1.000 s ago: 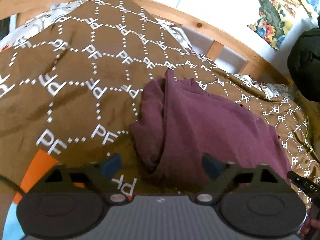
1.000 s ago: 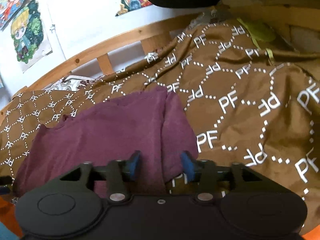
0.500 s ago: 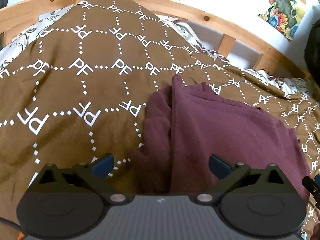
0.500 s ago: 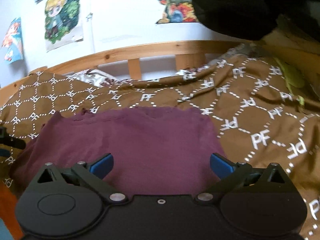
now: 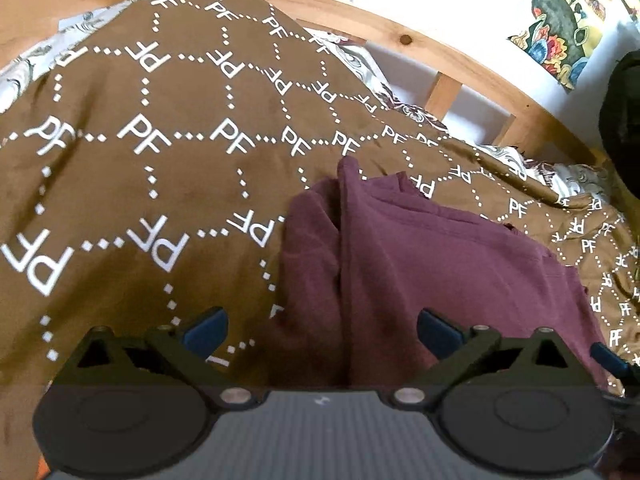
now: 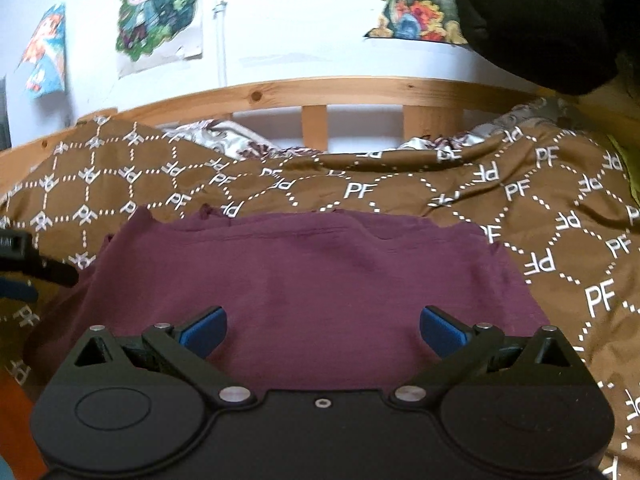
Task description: Fold small clothes
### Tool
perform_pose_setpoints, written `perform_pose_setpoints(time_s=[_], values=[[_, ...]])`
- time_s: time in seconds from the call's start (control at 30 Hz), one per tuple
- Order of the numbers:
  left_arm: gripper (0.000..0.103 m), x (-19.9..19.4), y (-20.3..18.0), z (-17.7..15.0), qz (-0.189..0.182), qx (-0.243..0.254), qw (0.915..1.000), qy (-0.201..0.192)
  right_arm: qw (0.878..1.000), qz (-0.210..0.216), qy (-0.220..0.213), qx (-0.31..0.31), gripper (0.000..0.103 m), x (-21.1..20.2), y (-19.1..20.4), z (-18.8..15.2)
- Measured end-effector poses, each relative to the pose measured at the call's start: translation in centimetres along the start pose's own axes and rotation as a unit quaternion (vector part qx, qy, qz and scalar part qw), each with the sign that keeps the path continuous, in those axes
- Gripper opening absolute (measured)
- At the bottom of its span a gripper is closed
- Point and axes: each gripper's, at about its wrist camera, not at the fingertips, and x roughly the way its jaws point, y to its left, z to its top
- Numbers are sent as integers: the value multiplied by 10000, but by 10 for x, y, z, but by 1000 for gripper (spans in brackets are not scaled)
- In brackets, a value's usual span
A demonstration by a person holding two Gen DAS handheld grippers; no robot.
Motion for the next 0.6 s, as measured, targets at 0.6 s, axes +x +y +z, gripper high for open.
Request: perform_pose_setpoints(time_s=[0.6], values=[[103, 20, -3, -4, 29, 337, 9989, 337, 9970, 19, 716, -295, 102, 29, 17, -10]])
